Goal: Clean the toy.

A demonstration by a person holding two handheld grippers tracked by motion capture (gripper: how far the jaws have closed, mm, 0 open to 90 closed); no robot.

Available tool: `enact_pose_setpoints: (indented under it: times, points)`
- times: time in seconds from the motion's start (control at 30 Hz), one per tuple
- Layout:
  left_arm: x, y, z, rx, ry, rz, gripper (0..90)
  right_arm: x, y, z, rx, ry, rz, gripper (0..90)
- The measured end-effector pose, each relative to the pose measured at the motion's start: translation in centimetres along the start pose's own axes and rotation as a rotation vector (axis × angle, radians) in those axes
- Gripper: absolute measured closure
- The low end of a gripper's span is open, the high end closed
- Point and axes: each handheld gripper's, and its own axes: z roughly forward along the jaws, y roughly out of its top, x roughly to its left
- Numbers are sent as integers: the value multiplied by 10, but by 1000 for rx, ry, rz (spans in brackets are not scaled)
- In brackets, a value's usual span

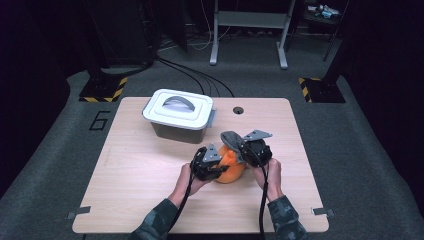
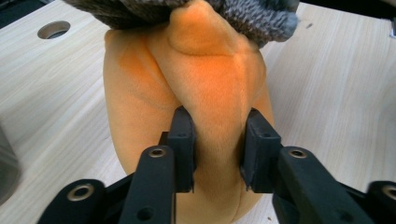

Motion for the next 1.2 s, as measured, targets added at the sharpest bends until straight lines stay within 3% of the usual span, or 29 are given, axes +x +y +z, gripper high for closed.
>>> enact_pose_setpoints:
  times: [0.1, 0.17, 0.2, 0.23, 0.33, 0.4, 0.43, 0.47, 0.57, 0.6, 0.63, 0.67, 0.7, 0.77, 0.83, 0.87, 1.2]
  points:
    - [-1, -3, -1, -30, 22, -42, 517, 0, -2, 1, 9, -7, 5, 840]
    - [-4, -7, -1, -55, 55, -91, 417, -1, -2, 2, 6, -14, 8, 840]
    - [-5, -8, -1, -55, 60, -96, 404, -1, -3, 2, 9, -11, 7, 841]
    - [-6, -9, 1, -55, 64, -95, 420, -1, -3, 2, 6, -14, 11, 841]
    - [-8, -10, 6, -51, 66, -94, 589, -1, -5, 3, 9, -22, 13, 840]
    - [-8, -8, 7, -46, 58, -71, 651, -4, -5, -1, -2, -25, 11, 839]
    - [-8, -8, 7, -46, 58, -71, 670, -4, -5, -1, -2, -25, 11, 839]
    - [-8, -8, 8, -46, 44, -80, 675, -6, -1, -16, -44, -19, 8, 838]
    - [-8, -9, 8, -52, 44, -85, 678, -2, 2, -27, -77, 2, -15, 838]
    - [-7, -9, 7, -48, 45, -66, 682, 8, 5, -29, -68, 14, -50, 839]
    - [-7, -9, 7, -48, 45, -66, 685, 8, 5, -29, -68, 14, -50, 839]
    - [-8, -10, 6, -47, 40, -65, 689, 15, 5, -21, -35, -24, -75, 840]
    - [-8, -10, 6, -47, 40, -65, 692, 15, 5, -21, -35, -24, -75, 840]
    - [-7, -11, 5, -44, 38, -70, 694, 6, -1, -4, -17, -22, -42, 841]
    - [-7, -11, 4, -45, 42, -62, 695, 3, -2, -1, -8, -22, -23, 841]
    - [-9, -11, 5, -45, 38, -65, 695, -4, -5, 4, -1, -27, 10, 842]
    - [-10, -12, 5, -51, 27, -59, 695, -30, -23, 28, 91, -66, 83, 840]
